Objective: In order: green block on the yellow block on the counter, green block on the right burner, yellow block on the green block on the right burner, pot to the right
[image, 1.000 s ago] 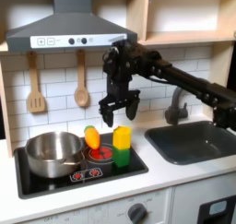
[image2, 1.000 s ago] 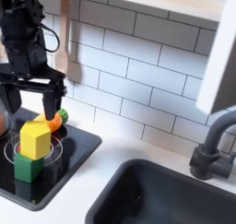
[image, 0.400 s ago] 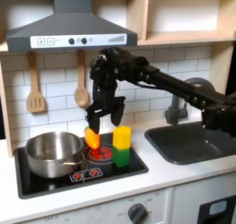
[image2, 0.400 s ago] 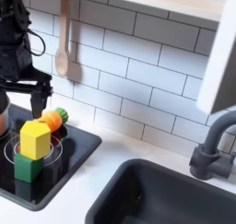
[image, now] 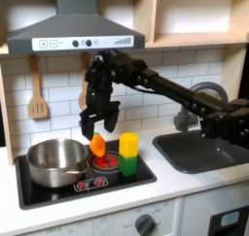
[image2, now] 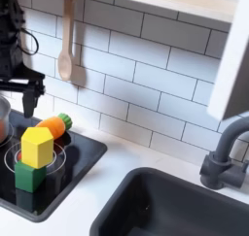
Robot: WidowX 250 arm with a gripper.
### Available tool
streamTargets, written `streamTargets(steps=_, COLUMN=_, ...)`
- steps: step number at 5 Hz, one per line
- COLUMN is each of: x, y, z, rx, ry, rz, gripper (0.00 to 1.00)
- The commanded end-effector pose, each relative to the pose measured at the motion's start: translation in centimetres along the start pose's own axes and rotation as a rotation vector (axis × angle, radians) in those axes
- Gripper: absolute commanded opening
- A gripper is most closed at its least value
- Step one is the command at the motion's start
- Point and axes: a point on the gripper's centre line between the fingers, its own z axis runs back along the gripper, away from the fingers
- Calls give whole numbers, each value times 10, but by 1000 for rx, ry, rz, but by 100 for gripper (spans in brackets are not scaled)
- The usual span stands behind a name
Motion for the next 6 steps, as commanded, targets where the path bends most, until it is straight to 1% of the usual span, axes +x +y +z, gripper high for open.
streamTargets(steps=1, x=4, y=16, z=4, rx=-2, ry=-24, rz=59, gripper=100)
streamTargets(steps=2, x=4, y=26, z=-1, rx=10, ry=-16, rz=94, gripper=100)
streamTargets(steps=3, x=7, y=39, z=-5, rx=43, ry=-32, rz=138, gripper=100)
streamTargets(steps=4, x=10, y=49, z=-13, rx=51, ry=-13, rz=157, gripper=100)
streamTargets(steps=5, x=8, y=60, z=-18, rx=63, ry=2, rz=187, gripper=100)
streamTargets(steps=6, x=6, y=67, z=-16, rx=71, ry=-9, rz=212, gripper=100)
